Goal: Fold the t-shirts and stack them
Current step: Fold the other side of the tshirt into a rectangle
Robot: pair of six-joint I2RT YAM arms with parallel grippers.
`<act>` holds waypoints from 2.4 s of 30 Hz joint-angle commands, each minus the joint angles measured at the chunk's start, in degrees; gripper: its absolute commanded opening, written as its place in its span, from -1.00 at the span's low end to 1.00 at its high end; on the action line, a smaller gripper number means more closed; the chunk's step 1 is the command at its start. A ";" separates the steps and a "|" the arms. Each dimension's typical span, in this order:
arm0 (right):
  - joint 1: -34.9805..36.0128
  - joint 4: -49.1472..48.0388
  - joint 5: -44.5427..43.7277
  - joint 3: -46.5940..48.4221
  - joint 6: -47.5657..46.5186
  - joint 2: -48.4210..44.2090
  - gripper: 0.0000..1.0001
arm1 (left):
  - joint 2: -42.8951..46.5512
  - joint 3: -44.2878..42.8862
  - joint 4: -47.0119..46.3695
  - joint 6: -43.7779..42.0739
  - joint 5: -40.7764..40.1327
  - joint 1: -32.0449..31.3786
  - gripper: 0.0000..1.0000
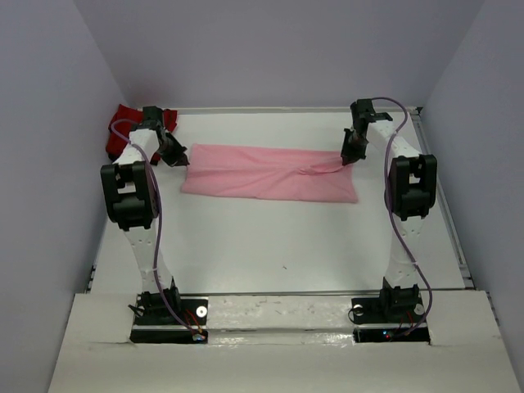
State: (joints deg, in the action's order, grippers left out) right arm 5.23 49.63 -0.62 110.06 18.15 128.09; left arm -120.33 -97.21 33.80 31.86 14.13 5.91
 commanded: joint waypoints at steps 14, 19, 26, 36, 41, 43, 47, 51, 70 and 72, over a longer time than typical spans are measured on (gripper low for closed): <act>-0.49 -4.63 -2.19 1.74 -0.66 -1.44 -0.14 | 1.15 -2.99 -1.99 -1.27 -2.09 -0.64 -0.33; -0.49 -4.98 -2.19 1.21 -0.49 -3.63 0.11 | 2.21 -2.90 -2.34 -1.01 -1.83 -0.64 -0.32; -0.49 -4.98 3.17 0.60 -0.22 -8.73 0.11 | 5.98 -2.02 -4.00 0.48 4.23 -0.81 -0.31; -0.49 -5.33 12.66 -2.74 0.92 -11.99 0.10 | 14.50 4.56 -4.01 0.84 8.19 -1.43 -0.32; -0.49 -5.50 15.91 -5.64 2.85 -13.13 0.09 | 18.11 13.07 -3.83 3.90 8.54 -1.43 -0.32; -0.49 -5.85 17.49 -6.70 3.29 -13.48 -0.06 | 19.43 15.46 -4.88 4.88 9.68 -1.43 -0.32; -0.49 -8.05 19.69 -11.52 4.52 -14.01 -0.98 | 20.49 20.21 -8.13 6.98 12.67 -1.43 -0.33; -0.49 -11.12 24.16 -14.86 6.63 -14.01 -1.00 | 20.40 20.57 -9.89 7.43 14.96 -1.43 -0.33; 3.11 -17.02 23.83 -28.76 8.83 -14.80 -1.00 | 16.19 12.49 -4.99 3.57 6.98 -1.43 -0.32; 3.11 -17.02 23.74 -28.76 8.83 -14.54 -1.00 | 15.14 10.82 -3.84 2.60 5.22 -1.43 -0.32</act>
State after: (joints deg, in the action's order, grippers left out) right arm 8.05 35.40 23.81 81.19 27.00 116.07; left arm -103.72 -82.06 27.00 37.34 23.14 4.54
